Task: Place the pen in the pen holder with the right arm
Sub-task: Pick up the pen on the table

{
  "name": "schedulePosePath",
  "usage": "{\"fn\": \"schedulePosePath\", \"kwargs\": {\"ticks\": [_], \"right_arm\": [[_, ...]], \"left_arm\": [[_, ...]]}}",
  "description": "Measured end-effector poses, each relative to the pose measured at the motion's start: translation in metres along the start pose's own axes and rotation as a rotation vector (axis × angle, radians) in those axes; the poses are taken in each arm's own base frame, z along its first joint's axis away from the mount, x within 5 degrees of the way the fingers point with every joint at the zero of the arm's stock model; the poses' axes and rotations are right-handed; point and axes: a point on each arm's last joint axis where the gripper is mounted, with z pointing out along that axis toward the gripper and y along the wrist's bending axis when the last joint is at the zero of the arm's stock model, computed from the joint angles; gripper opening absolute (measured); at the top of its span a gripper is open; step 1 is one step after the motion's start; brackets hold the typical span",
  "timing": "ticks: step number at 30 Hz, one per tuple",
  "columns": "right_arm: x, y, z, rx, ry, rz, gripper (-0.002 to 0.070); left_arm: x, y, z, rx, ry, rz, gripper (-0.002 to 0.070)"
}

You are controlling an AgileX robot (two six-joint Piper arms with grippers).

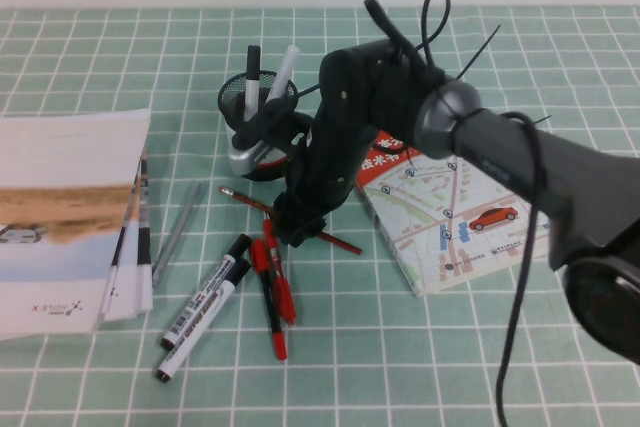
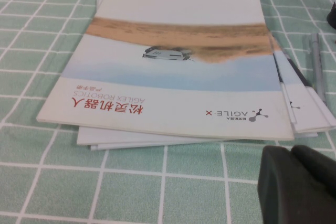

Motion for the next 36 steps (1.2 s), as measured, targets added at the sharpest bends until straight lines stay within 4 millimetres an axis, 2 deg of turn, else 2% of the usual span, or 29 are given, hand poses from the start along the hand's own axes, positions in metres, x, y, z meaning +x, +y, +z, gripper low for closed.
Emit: {"fn": "schedulePosePath", "kwargs": {"ticks": [4,11,15,23,31,36], "right_arm": [[-0.001,-0.002,0.010,-0.003,0.011,-0.002,0.0317],[-0.001,-0.004,0.011,0.013,0.016,-0.011,0.0308],[-0.001,-0.005,0.012,0.015,0.025,-0.014,0.0264],[-0.001,-0.004,0.013,0.041,0.038,-0.034,0.0112],[-0.002,0.000,0.013,0.062,0.053,-0.055,0.0092],[-0.004,0.005,0.014,0.095,0.065,0.007,0.0089]], "left_arm": [[0.000,0.000,0.000,0.000,0.000,0.000,-0.0004],[0.000,0.000,0.000,0.000,0.000,0.000,-0.0004],[0.000,0.000,0.000,0.000,0.000,0.000,-0.0004],[0.000,0.000,0.000,0.000,0.000,0.000,-0.0004],[0.000,0.000,0.000,0.000,0.000,0.000,-0.0004],[0.000,0.000,0.000,0.000,0.000,0.000,-0.0004]]}}
